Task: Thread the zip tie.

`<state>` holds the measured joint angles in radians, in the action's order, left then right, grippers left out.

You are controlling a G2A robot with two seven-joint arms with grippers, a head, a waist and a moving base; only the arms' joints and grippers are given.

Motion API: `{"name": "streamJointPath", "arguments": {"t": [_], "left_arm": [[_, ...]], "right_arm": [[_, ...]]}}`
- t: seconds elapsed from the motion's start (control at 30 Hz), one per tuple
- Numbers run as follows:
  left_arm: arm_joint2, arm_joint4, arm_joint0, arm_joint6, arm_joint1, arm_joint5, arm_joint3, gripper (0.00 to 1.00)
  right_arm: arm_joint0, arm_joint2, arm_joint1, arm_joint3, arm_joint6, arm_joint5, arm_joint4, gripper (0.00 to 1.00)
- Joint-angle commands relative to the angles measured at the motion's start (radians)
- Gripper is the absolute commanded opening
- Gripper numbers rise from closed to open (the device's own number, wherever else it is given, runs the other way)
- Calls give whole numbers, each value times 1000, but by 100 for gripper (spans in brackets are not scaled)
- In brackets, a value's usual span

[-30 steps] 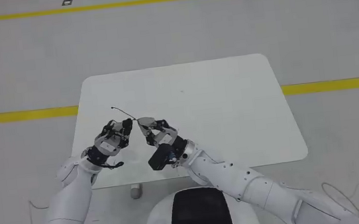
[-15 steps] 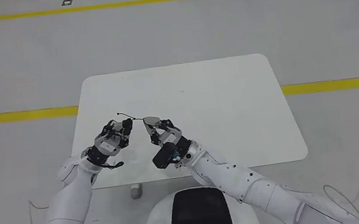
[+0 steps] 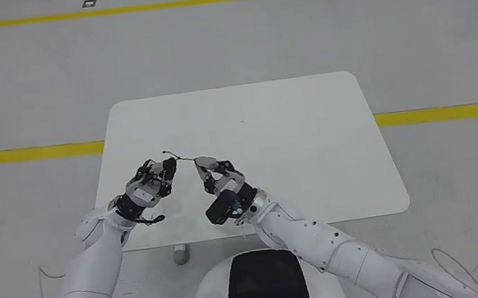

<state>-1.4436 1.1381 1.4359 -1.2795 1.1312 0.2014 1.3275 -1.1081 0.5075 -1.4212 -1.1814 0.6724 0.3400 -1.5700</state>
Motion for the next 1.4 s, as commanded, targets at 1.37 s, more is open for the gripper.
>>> {"name": "streamJointPath", "arguments": {"t": [1.37], "left_arm": [[0, 0, 0, 0, 0, 0, 0, 0]], "right_arm": [[-5, 2, 0, 18, -24, 0, 0, 0]]}}
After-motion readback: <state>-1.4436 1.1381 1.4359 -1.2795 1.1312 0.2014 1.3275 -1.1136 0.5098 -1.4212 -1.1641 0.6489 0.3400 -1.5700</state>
